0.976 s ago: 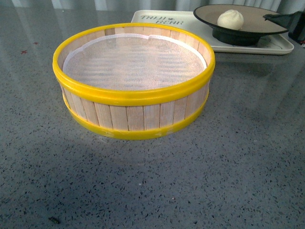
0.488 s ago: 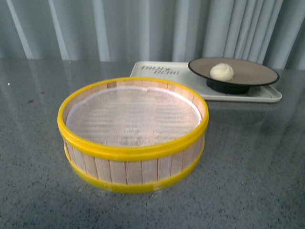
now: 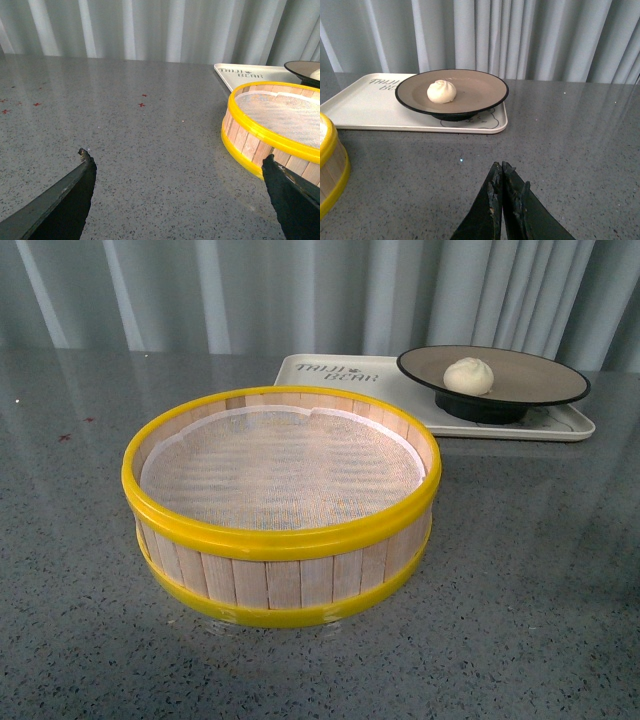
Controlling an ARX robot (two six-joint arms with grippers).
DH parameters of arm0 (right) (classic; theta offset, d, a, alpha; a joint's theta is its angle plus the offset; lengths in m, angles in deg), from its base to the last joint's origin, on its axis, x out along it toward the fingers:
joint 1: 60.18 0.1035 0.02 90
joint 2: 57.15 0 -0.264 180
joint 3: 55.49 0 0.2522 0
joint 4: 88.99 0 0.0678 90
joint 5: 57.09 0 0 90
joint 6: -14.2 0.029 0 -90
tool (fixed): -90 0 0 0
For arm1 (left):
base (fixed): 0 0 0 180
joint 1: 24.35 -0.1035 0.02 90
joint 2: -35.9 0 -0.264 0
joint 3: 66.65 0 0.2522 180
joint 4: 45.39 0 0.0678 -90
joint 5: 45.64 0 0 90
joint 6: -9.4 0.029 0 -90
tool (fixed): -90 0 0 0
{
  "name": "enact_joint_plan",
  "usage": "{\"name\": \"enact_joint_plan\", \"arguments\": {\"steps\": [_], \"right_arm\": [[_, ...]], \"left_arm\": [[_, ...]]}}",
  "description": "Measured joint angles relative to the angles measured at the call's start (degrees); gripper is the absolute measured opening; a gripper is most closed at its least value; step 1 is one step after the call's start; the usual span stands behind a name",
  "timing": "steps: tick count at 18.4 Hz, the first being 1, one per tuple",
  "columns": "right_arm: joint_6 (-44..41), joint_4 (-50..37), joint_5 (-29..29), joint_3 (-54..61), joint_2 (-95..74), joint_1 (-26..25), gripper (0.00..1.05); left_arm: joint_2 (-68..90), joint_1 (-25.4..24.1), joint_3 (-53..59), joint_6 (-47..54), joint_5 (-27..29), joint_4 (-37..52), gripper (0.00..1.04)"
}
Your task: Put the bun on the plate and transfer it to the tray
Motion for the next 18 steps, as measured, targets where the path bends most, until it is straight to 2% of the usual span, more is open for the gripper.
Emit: {"name": "enact_joint_plan", "arguments": {"steps": [10,11,18], "right_arm": [[0.09,9.05,0.00,8.83,17.84,0.00,0.02],[0.11,7.19,0.00,10.43,18.43,0.00,0.02],[0.15,21.31,0.00,11.69,33.66,0.00,0.02]], "left_arm": [[0.00,0.00,0.00,0.00,0.00,0.00,0.98],[0.00,0.00,0.00,0.00,0.00,0.00,0.98],[0.00,0.00,0.00,0.00,0.00,0.00,0.98]]}}
